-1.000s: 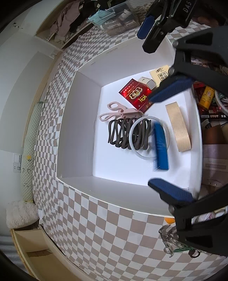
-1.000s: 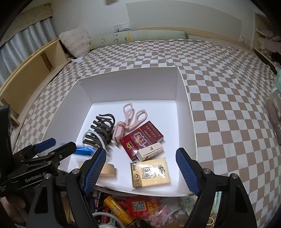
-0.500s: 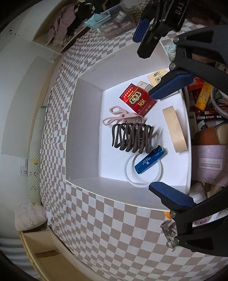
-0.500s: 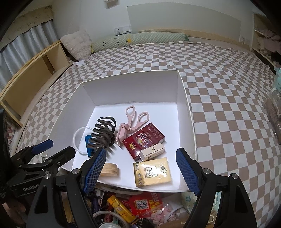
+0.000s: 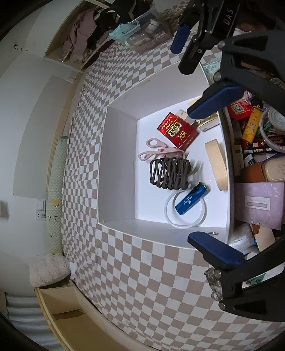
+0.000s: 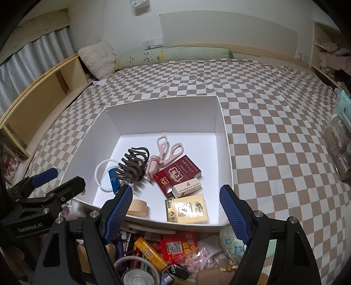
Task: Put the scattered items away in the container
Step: 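Withdraw both grippers from the box back toward the item pile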
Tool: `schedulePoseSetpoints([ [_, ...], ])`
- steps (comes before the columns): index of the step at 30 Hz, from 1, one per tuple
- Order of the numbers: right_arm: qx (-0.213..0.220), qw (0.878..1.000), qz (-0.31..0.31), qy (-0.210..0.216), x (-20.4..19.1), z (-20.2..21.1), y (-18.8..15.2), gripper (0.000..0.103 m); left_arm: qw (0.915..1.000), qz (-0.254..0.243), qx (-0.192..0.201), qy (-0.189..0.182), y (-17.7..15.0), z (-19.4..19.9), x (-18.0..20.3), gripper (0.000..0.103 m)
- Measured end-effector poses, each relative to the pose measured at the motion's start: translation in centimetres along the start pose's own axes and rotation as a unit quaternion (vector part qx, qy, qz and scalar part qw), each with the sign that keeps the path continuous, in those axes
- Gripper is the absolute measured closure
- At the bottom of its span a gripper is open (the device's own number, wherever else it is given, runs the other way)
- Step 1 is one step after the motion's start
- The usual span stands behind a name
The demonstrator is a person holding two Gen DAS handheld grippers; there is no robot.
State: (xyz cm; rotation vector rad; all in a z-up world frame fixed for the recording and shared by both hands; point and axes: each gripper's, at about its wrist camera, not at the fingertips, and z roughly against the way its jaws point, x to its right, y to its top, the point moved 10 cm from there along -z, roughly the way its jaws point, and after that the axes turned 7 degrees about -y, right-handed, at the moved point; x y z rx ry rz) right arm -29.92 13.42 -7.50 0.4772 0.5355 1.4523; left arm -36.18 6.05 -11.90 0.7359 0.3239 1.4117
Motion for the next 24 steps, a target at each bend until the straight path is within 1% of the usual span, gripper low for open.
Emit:
schedulePoseSetpoints([
  [6,0.013,1.0,0.001,-0.008,0.3,1.6,0.1,0.021,1.0,-0.001,0.01,-0.001,0.3,1.6,0.4,0.0],
  [8,0.017,1.0,0.0,-0.007,0.4,2.0,0.1,0.017,0.9999,-0.002,0.012,0.001,0.3,2.1,0.5,0.0],
  [12,0.026,1.0,0.0,-0.008,0.5,2.9,0.1,0.014,0.9999,-0.003,0.016,0.0,0.3,3.0,0.7,0.0],
  [14,0.038,0.999,-0.001,-0.01,0.6,3.6,0.2,0.0,0.9998,-0.005,0.019,0.001,0.3,3.5,0.8,0.0],
  [24,0.066,0.998,0.009,-0.012,0.6,6.4,0.1,0.0,0.9991,-0.015,0.04,0.007,-0.1,6.5,1.4,0.0],
])
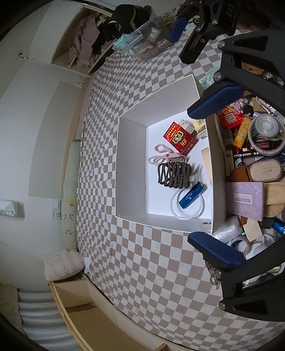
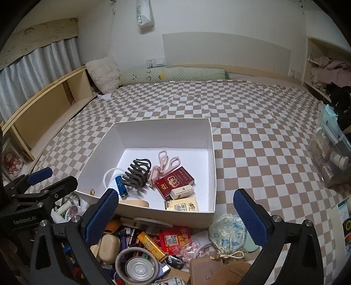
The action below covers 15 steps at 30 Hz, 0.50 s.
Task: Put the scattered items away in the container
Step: 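Withdraw both grippers from the box back toward the item pile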
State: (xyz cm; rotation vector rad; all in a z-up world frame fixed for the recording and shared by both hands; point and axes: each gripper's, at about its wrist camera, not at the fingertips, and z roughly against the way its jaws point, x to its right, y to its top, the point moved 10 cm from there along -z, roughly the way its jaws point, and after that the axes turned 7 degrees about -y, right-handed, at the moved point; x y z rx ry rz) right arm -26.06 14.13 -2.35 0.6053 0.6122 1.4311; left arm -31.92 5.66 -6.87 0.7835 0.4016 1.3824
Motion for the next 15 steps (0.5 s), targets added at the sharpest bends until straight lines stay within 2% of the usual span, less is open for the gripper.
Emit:
schedulePoseSetpoints([
  [15,0.072,0.997,0.018,-0.009,0.3,7.7,0.5,0.0,0.9987,-0.009,0.049,-0.004,0.3,6.8,1.0,0.0],
])
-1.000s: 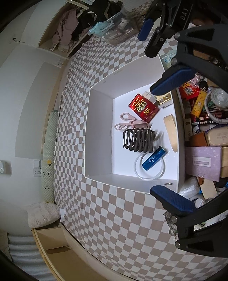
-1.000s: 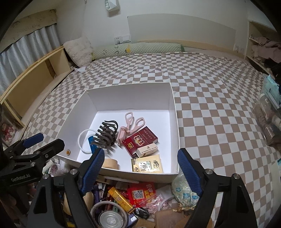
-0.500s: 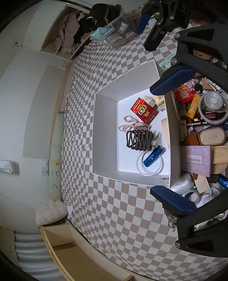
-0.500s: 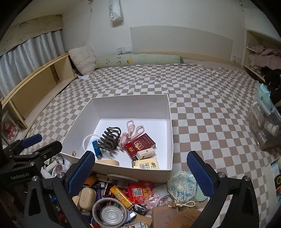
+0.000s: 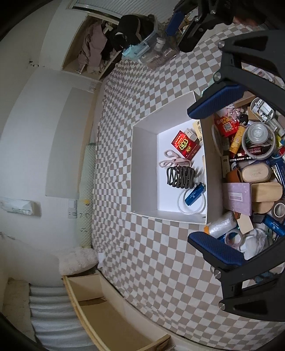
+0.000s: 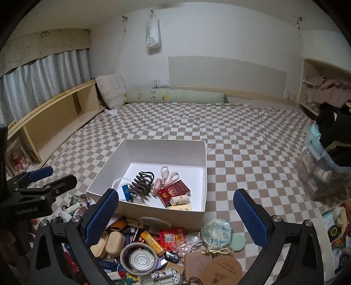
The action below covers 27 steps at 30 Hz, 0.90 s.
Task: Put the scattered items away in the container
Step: 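Withdraw both grippers from the box back toward the item pile, then move the right gripper to the crocheted pouch while the left gripper approaches the red lighters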
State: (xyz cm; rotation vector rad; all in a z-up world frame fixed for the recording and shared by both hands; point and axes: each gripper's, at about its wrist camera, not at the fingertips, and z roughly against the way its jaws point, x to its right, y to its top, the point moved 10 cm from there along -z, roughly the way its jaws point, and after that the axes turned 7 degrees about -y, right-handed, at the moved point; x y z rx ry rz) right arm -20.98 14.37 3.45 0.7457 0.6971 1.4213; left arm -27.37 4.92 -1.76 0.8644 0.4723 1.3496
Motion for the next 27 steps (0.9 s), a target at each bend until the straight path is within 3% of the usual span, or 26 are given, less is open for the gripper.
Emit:
schedulePoseSetpoints([
  [11,0.021,1.0,-0.004,0.005,0.4,3.6,-2.2,0.0,0.9993,-0.005,0.029,-0.024,-1.2,4.6,0.6,0.0],
  [17,0.071,0.997,0.0,0.005,0.4,6.0,-3.3,0.0,0.9978,0.005,0.036,-0.055,-2.5,6.5,0.2,0.0],
  [27,0.112,0.993,-0.032,0.007,0.9,6.7,-5.9,0.0,0.9972,0.014,0.062,-0.04,-5.7,8.0,-2.6,0.0],
])
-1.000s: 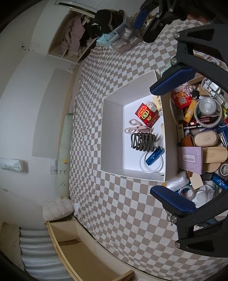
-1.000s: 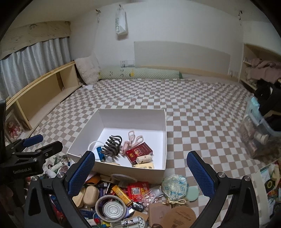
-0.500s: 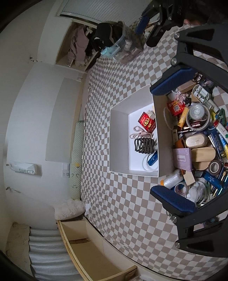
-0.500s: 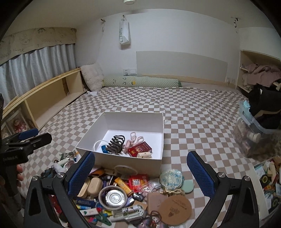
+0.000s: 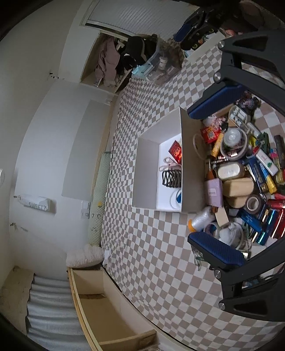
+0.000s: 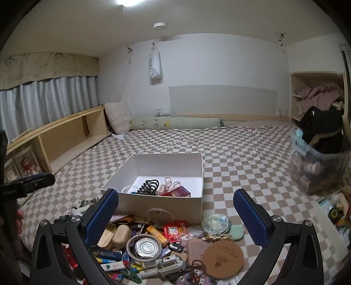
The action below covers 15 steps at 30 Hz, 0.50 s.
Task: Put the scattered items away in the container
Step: 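Move the right gripper to the crocheted pouch while the left gripper approaches the red lighters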
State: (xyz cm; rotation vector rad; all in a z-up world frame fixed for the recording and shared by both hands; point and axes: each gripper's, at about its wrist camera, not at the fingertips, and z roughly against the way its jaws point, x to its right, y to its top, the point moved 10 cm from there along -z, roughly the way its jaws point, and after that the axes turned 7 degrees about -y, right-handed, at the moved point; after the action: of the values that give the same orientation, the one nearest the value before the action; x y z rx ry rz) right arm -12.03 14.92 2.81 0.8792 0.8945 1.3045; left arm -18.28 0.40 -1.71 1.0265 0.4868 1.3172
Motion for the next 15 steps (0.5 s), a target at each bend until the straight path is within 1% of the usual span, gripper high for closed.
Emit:
schedulePoseSetpoints([
  [3,0.001,1.0,0.004,-0.01,0.0,-0.2,-1.3,0.0,0.9999,-0.006,-0.003,0.012,-1.4,0.0,-1.0,0.0],
  [9,-0.021,0.999,0.007,-0.027,0.2,-1.1,-4.4,0.0,0.9996,-0.006,-0.01,0.026,-4.1,0.1,-2.5,0.0],
  [12,-0.039,0.999,0.001,-0.025,0.4,-1.6,-6.1,0.0,0.9996,0.005,-0.012,0.025,-5.2,0.1,-3.1,0.0],
  [15,-0.059,0.998,-0.012,-0.013,0.5,-2.0,-7.8,0.0,0.9993,0.009,-0.013,0.033,-6.0,0.1,-3.6,0.0],
])
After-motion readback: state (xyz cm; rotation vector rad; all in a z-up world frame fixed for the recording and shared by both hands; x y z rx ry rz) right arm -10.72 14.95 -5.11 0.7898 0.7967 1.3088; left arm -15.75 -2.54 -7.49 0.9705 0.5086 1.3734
